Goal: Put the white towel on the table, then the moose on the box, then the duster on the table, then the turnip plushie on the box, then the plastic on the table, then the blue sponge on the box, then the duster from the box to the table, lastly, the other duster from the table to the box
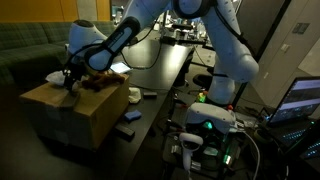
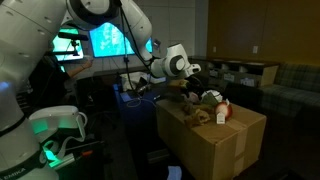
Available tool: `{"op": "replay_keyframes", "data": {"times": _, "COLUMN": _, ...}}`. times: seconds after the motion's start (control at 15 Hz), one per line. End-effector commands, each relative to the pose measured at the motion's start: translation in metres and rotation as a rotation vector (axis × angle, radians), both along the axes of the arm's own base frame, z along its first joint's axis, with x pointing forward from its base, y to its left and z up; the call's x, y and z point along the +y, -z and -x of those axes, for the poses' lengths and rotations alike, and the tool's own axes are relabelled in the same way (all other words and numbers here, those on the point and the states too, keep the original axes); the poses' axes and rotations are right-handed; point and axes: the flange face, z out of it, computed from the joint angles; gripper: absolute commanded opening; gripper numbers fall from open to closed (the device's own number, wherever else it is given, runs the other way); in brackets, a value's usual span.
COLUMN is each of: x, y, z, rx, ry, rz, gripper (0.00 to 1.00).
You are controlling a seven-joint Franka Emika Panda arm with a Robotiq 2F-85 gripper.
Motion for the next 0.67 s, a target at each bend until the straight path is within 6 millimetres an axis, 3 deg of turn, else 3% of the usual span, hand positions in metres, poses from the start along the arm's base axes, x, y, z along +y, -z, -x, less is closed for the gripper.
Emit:
{"op": "replay_keyframes", "data": {"times": 0.0, "x": -0.0014, "y": -0.0022, "z": -0.0098, "rx": -0.018, "ry": -0.01, "rz": -0.008, "gripper": 1.0}}
{"op": "replay_keyframes", "data": {"times": 0.13, "x": -0.0023, "y": -0.0038, "z": -0.0099, "rx": -0.016, "ry": -0.013, "rz": -0.011, "gripper": 0.96}}
{"op": "replay_keyframes", "data": {"times": 0.2, "x": -0.0023, "y": -0.0024, "z": -0.0104, "rx": -0.018, "ry": -0.014, "rz": -0.012, "gripper": 0.75}}
{"op": "replay_keyframes", "data": {"times": 0.33, "x": -0.0027, "y": -0.0033, "z": -0.0109, "rx": -0.017, "ry": -0.017, "rz": -0.017, "gripper": 0.71}}
{"op": "replay_keyframes", "data": {"times": 0.6, "x": -0.0036, "y": -0.0002, "z": -0.0129, "rx": -0.012, "ry": -0.021, "rz": -0.018, "gripper": 0.4}}
